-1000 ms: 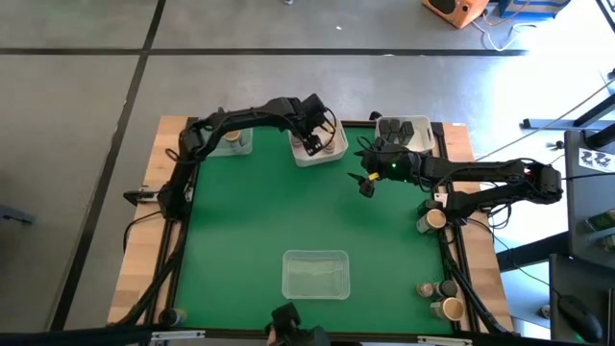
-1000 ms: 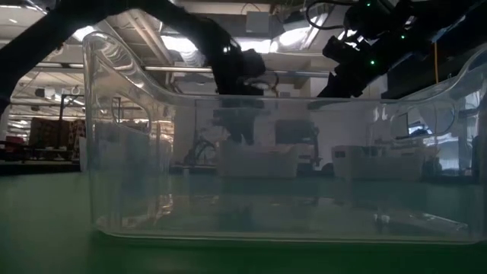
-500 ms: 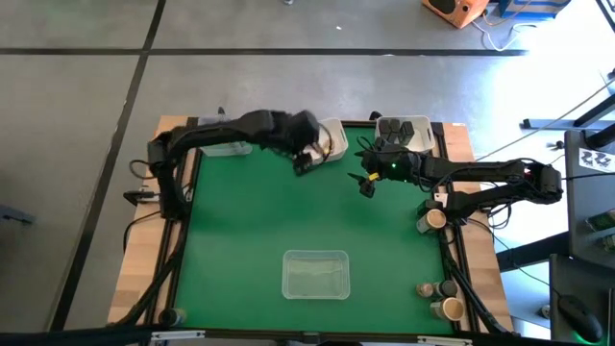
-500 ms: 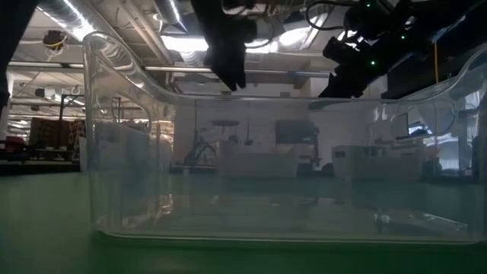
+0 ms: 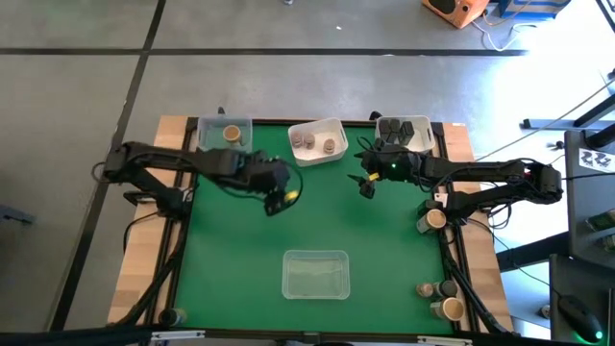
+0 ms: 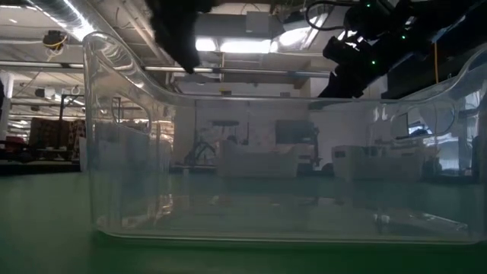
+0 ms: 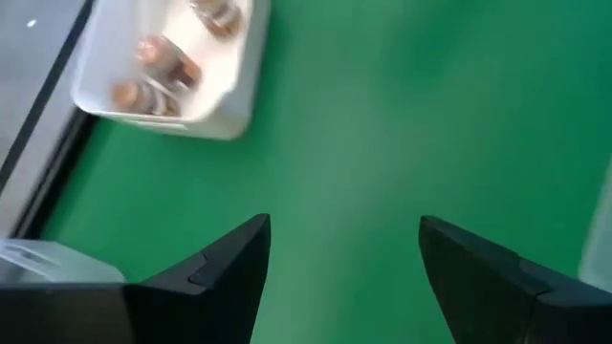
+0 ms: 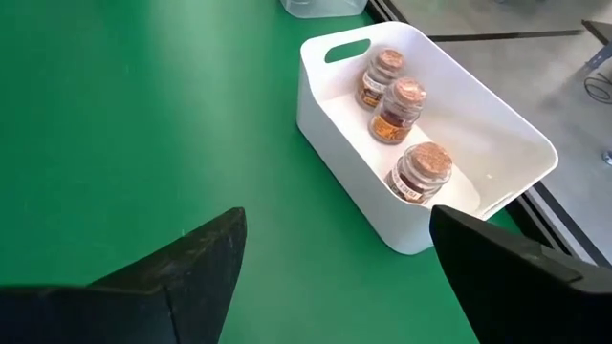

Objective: Sort spices by type
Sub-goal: Put the black seasoning bottle into the bottom transparent bin

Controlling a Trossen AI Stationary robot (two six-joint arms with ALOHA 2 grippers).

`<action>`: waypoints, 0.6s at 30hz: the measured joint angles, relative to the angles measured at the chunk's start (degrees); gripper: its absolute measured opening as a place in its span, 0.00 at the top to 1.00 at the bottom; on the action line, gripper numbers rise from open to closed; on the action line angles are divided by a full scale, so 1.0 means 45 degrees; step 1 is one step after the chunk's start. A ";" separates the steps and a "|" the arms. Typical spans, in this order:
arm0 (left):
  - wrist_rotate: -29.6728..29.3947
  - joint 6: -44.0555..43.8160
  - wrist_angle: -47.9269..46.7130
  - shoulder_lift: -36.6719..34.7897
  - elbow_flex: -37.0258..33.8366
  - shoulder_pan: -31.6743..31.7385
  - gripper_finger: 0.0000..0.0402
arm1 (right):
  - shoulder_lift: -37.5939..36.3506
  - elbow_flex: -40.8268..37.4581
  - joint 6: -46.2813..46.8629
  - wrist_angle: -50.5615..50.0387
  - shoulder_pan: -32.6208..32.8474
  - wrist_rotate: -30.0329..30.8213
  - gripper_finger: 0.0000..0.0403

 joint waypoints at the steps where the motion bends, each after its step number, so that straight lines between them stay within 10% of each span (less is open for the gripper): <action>1: -0.0009 -0.0270 0.0005 -0.0178 -0.0253 -0.0328 0.38 | 0.0000 0.0000 -0.0022 -0.0035 -0.0003 0.0000 0.18; 18: 0.0005 0.2321 0.4231 -0.0619 -0.2841 -0.2569 0.38 | 0.0000 0.0000 -0.0098 -0.0232 -0.0005 0.0000 0.18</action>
